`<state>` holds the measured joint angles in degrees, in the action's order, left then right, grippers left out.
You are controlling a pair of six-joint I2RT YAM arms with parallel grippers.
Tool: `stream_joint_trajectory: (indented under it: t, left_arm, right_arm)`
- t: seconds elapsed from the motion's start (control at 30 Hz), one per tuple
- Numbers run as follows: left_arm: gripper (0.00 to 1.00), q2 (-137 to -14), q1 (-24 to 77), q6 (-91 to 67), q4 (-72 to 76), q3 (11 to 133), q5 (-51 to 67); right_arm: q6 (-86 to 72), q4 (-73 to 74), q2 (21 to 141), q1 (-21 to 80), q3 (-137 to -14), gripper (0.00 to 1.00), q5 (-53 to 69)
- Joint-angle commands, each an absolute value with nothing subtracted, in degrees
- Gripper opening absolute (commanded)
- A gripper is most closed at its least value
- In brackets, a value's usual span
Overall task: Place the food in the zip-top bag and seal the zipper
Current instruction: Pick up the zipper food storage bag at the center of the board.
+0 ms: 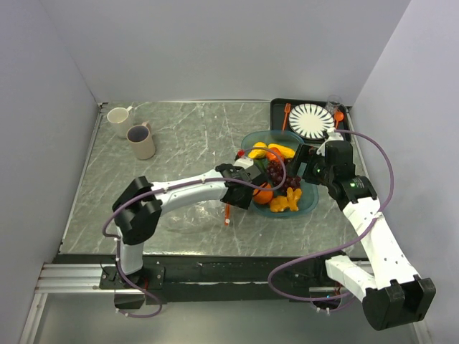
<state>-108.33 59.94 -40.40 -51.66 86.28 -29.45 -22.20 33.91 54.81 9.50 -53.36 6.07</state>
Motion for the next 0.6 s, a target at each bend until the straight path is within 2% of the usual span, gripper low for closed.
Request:
stream_joint_trajectory:
  t: [0.0,0.1,0.2,0.3,0.4,0.57]
  left_arm:
    - [0.99,-109.77,60.12,-42.71,-49.92,87.01,-32.52]
    - [0.99,-110.39,60.12,-44.03,-50.01,86.93,-34.01]
    - [0.94,-110.39,60.03,-44.47,-49.31,86.57,-34.45]
    - [0.8,-110.65,59.68,-45.26,-49.57,86.48,-35.15]
    - [0.72,-110.57,59.41,-45.26,-49.48,86.31,-35.33]
    - [0.66,-110.13,58.36,-45.18,-48.96,85.26,-34.89]
  right_arm:
    - [-21.8,33.31,53.61,9.23,-54.58,1.0,5.62]
    - [-21.88,33.48,53.7,9.32,-54.67,1.0,5.54]
    - [-21.88,33.57,53.88,9.23,-54.58,1.0,5.62]
    - [-22.06,33.66,54.14,9.32,-54.76,1.0,5.71]
    - [-22.06,33.75,54.4,9.23,-54.75,1.0,5.98]
    - [-22.06,34.01,54.84,9.23,-54.93,1.0,6.33]
